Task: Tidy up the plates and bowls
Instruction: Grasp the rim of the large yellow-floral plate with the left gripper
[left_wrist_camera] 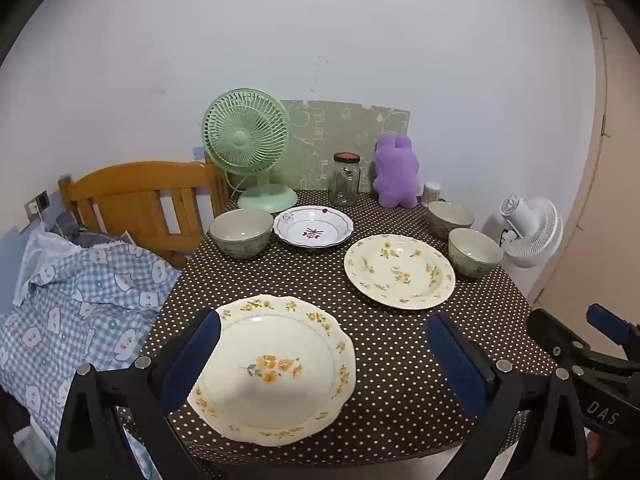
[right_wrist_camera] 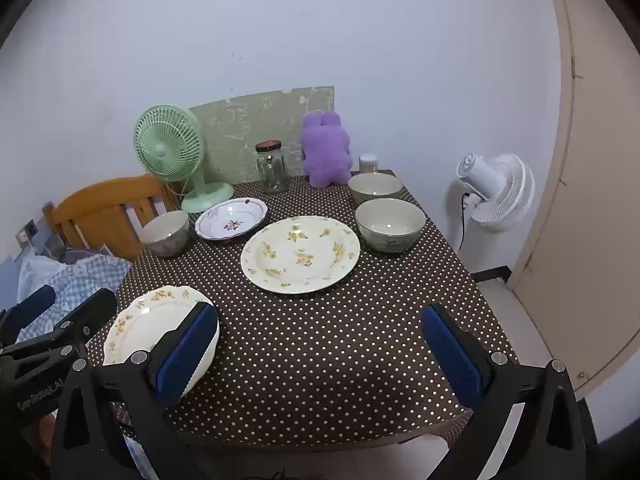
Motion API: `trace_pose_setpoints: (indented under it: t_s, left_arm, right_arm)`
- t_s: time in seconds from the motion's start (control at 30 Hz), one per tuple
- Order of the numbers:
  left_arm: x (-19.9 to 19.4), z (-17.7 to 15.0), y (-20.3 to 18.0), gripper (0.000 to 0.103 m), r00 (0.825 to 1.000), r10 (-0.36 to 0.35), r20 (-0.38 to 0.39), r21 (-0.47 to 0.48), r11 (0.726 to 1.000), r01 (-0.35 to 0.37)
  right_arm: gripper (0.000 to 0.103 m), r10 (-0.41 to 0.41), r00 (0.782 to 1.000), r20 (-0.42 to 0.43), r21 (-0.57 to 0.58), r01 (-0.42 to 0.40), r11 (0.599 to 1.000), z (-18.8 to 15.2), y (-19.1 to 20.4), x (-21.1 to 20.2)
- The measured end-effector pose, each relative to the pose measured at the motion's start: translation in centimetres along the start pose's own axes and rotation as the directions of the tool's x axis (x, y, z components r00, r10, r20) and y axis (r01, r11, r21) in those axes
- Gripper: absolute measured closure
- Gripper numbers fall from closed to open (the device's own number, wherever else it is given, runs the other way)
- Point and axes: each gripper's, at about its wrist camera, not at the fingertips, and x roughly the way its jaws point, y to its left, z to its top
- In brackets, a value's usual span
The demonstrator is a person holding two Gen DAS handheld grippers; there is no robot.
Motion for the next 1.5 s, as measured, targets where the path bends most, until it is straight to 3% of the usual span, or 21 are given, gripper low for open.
trace_pose_setpoints:
  t_s: [0.13, 0.7, 1.5]
  left_arm:
    - [-0.1, -0.1, -0.3, 0.0, 1.0, 0.014, 0.003, 0.008, 1.0, -0.014]
    - [0.0, 0.2, -1.3, 0.0, 0.998, 0.052, 0.022, -0.002, 0.999, -0.052]
    - [0.4, -0.4, -1.4, 0.0, 0.999, 0.032, 0.007, -0.006, 0.999, -0.032]
  right_arm:
    - [0.0, -0.029, 0.999, 0.018, -0.006, 0.029, 1.0, -0.1, 0.3, -0.1]
    - [0.0, 0.009, 1.0, 0.019, -0.012, -0.009, 1.0, -0.2, -0.8, 0.7]
    - [0.0, -0.005, 1.0, -0.011, -0.008, 0.004, 1.0, -0.5, -1.4, 0.9]
